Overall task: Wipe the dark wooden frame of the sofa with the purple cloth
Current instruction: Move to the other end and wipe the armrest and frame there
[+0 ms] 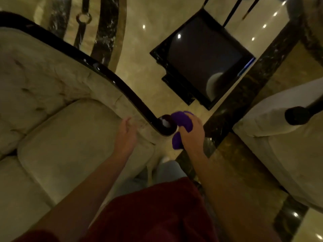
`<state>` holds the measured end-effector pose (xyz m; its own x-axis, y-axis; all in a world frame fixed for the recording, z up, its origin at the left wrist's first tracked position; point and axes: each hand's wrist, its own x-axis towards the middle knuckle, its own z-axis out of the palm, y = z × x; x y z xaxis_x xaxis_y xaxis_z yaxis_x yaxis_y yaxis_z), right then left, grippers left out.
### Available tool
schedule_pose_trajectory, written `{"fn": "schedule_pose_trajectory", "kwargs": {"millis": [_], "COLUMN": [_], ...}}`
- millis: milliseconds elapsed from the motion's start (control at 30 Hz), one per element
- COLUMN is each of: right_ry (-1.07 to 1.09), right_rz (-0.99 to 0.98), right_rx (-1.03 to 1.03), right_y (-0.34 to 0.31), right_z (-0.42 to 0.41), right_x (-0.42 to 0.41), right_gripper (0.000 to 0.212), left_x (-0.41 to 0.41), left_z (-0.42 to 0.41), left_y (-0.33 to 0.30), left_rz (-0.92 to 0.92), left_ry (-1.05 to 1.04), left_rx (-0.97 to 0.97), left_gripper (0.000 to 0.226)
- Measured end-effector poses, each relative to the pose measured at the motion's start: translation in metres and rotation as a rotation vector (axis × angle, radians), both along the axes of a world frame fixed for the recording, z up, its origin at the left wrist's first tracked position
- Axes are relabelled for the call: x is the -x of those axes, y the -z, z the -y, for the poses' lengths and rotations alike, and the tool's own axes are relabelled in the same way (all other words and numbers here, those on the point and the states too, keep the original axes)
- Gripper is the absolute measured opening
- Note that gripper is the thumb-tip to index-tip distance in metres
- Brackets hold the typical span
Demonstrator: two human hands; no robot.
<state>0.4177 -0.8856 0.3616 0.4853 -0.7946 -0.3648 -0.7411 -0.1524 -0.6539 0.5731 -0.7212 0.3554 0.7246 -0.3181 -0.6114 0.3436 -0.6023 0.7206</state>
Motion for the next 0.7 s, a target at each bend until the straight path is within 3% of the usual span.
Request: {"fn": "schedule_pose_trajectory", "kwargs": {"millis": [200,400,533,700], "right_ry": [-0.082,-0.335,-0.377,-0.381], "right_rz": [0.064,0.095,0.166,0.118], "right_rx": [0.098,0.222,0.404,0.422], "right_y": [0.073,0.139,0.148,0.147], "right_z": [0.031,0.035,0.032,0.011], "right_x": [-0.045,-0.044,-0.034,-0.041], "right_gripper": [0.055,0.052,0.054,0.060], "left_x": [-0.028,-0.025,-0.013,-0.018], "left_z": [0.048,0.084,0.093,0.095], "left_y": [0.060,0.115,0.122,0.128], "left_rz": [-0.006,0.151,0.298,0.314], "left_ry": [-0.186,-0.267,-0.322,-0.346], "left_rx": [-0.099,-0.107,-0.111,-0.081], "left_gripper": [0.053,0.053,0.050,0.044]}}
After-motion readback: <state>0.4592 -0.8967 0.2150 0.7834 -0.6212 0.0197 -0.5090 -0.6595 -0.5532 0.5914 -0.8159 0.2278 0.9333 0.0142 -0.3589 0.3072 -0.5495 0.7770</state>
